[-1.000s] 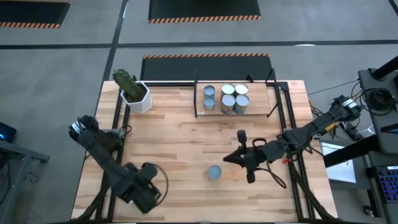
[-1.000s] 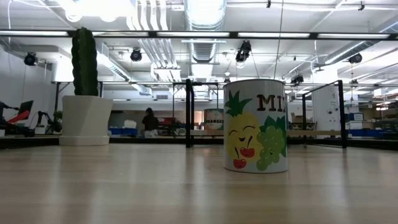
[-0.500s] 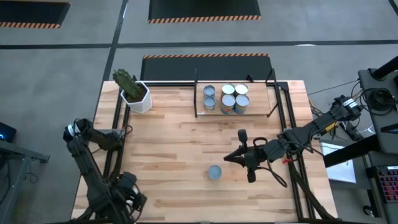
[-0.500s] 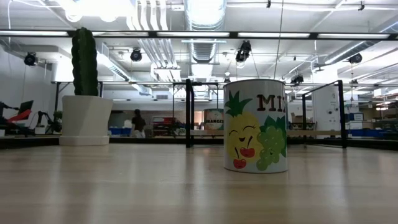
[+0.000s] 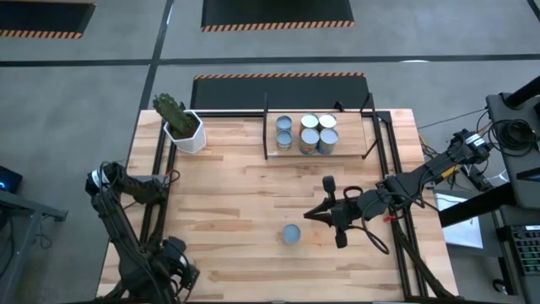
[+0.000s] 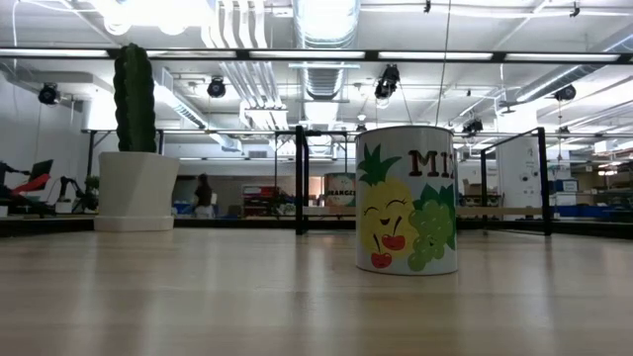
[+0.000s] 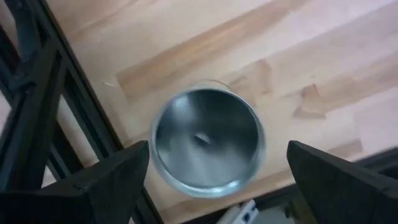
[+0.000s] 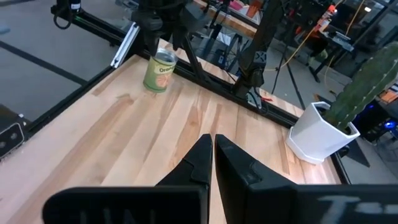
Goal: Pick and place cans onto a shelf
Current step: Put the canned oranges on the shelf
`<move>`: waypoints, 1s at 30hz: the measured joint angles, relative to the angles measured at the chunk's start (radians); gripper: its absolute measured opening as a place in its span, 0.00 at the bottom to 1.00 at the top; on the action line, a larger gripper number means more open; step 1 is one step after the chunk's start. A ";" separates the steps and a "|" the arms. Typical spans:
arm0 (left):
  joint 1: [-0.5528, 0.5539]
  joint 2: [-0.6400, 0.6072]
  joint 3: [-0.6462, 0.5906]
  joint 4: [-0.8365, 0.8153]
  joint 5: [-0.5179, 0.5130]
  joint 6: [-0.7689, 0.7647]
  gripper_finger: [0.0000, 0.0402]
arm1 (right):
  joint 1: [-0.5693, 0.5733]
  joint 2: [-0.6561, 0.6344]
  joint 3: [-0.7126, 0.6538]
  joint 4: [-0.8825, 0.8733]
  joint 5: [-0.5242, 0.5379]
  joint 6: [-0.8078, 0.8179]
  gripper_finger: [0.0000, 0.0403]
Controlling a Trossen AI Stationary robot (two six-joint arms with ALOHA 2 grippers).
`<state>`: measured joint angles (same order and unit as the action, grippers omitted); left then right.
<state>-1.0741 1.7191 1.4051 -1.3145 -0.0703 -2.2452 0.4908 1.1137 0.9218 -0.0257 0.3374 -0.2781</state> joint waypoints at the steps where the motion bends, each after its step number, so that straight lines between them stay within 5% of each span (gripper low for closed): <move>1: 0.000 0.000 -0.007 0.001 0.000 0.000 0.90 | 0.000 0.000 0.000 0.000 0.000 -0.003 0.02; 17: -0.003 0.057 -0.043 0.043 0.002 0.018 0.90 | 0.000 0.000 0.000 0.000 0.000 0.012 0.02; 30: 0.022 0.057 0.019 0.036 0.004 0.096 0.75 | 0.015 -0.052 -0.001 -0.074 0.005 0.024 0.02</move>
<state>-1.0518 1.7760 1.4237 -1.2787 -0.0662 -2.1492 0.5061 1.0620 0.9211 -0.0998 0.3424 -0.2537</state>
